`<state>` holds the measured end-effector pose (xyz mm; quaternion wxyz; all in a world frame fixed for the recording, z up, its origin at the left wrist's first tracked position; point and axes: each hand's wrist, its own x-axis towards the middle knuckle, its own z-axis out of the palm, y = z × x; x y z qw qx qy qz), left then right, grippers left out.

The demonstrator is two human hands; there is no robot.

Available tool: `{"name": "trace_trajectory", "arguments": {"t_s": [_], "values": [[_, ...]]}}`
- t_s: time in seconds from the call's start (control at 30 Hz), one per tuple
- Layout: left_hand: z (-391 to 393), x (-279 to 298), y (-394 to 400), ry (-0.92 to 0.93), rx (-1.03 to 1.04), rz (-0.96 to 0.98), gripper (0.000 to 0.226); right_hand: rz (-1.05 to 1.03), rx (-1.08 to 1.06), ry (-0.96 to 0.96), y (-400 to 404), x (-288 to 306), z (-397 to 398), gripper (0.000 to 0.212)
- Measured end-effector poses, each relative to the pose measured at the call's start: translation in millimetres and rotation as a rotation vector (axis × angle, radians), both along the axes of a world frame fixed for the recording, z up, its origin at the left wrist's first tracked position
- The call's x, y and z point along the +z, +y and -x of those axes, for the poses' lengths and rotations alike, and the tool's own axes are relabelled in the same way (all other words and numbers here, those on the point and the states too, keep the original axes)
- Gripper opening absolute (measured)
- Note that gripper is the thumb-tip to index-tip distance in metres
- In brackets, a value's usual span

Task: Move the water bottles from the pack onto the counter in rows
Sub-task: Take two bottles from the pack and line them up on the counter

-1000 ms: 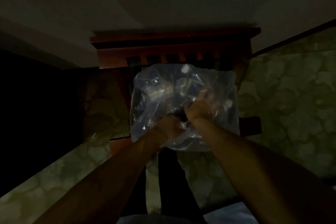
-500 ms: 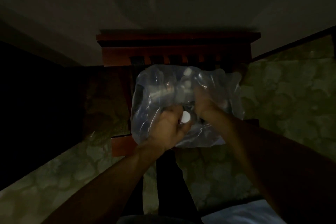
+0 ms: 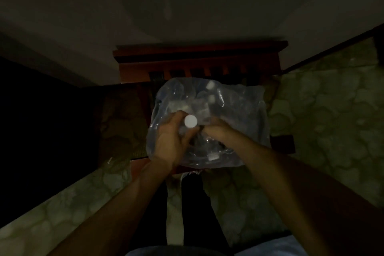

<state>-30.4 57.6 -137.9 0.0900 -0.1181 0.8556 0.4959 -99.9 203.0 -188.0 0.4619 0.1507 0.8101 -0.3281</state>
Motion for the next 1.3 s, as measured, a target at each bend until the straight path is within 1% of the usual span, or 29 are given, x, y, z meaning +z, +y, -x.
{"name": "trace_trajectory", "arguments": {"t_s": [0.03,0.1,0.17,0.27,0.3,0.33,0.4,0.43,0.47,0.5,0.53,0.57,0.6,0.63,0.7,0.73,0.77,0.8,0.83,0.9,0.97,1.0,1.07,1.13,1.17,1.23,1.3], "values": [[1.9,1.0,-1.4,-0.012,0.043,-0.035,0.024,0.055,-0.124,-0.063,-0.8,2.5,-3.0,0.022],[2.1,3.4,-2.8,-0.045,0.098,-0.148,0.022,0.146,-0.319,-0.158,1.5,6.5,-4.2,0.029],[0.0,6.0,-1.0,-0.095,0.180,-0.290,0.022,0.195,-0.447,-0.174,3.7,16.9,-2.6,0.036],[-2.0,8.7,2.5,-0.137,0.327,-0.435,0.025,0.259,-0.646,-0.202,7.3,27.3,-1.4,0.039],[-1.7,10.3,2.8,-0.135,0.362,-0.479,0.026,0.256,-0.623,-0.156,9.8,30.7,-2.4,0.040],[-1.0,12.4,2.3,-0.127,0.389,-0.515,0.027,0.252,-0.551,-0.080,12.6,33.3,-5.0,0.044],[0.6,17.9,-2.2,-0.123,0.437,-0.568,0.027,0.334,-0.621,-0.009,14.1,39.6,-2.7,0.051],[2.3,21.2,-5.3,-0.125,0.461,-0.601,0.024,0.361,-0.592,0.002,15.9,43.9,-0.9,0.048],[4.3,25.0,-7.8,-0.128,0.482,-0.647,0.023,0.425,-0.667,-0.074,14.3,50.8,2.1,0.043],[7.0,29.0,-9.6,-0.134,0.499,-0.701,0.025,0.465,-0.628,-0.092,11.9,57.5,2.8,0.039],[10.6,33.2,-10.0,-0.144,0.510,-0.750,0.028,0.494,-0.644,-0.121,12.1,59.9,5.2,0.037],[14.5,37.4,-9.6,-0.153,0.513,-0.783,0.032,0.521,-0.739,-0.202,15.0,63.7,7.9,0.038],[18.7,41.9,-8.3,-0.159,0.508,-0.800,0.035,0.514,-0.708,-0.233,14.9,67.6,9.4,0.037],[22.9,46.3,-6.5,-0.158,0.499,-0.804,0.038,0.480,-0.632,-0.222,14.4,71.3,9.8,0.034],[31.6,54.3,-1.6,-0.137,0.468,-0.765,0.038,0.331,-0.370,-0.091,11.5,78.9,7.7,0.029],[35.9,58.8,1.2,-0.120,0.448,-0.721,0.035,0.259,-0.245,-0.031,9.0,82.1,6.2,0.030],[39.3,63.4,3.5,-0.105,0.440,-0.681,0.032,0.202,-0.153,0.029,7.3,85.5,4.7,0.029],[42.4,68.5,5.0,-0.093,0.446,-0.660,0.031,0.171,-0.105,0.104,6.7,88.1,4.6,0.026],[45.0,72.7,4.9,-0.088,0.461,-0.663,0.034,0.155,-0.084,0.173,6.5,92.1,5.7,0.025],[50.2,76.7,0.6,-0.123,0.525,-0.748,0.044,0.133,-0.080,0.283,8.9,99.4,11.1,0.027],[55.9,80.5,-6.6,-0.248,0.581,-0.898,0.062,0.088,-0.105,0.365,12.3,110.9,20.5,0.026],[58.7,83.6,-9.8,-0.321,0.577,-0.976,0.069,0.086,-0.141,0.394,13.8,117.5,25.0,0.026],[62.0,92.7,-13.2,-0.427,0.546,-1.073,0.068,0.165,-0.241,0.420,18.9,131.7,32.0,0.021],[63.1,104.3,-15.0,-0.511,0.557,-1.157,0.064,0.307,-0.332,0.430,22.2,149.6,35.9,0.014],[63.0,109.8,-16.0,-0.559,0.562,-1.236,0.065,0.407,-0.404,0.427,22.6,158.1,37.4,0.015],[62.5,121.2,-19.2,-0.641,0.552,-1.408,0.073,0.615,-0.594,0.415,21.4,172.0,41.6,0.023],[63.4,130.3,-25.2,-0.672,0.535,-1.514,0.079,0.764,-0.733,0.434,17.6,183.6,48.2,0.026]]}}
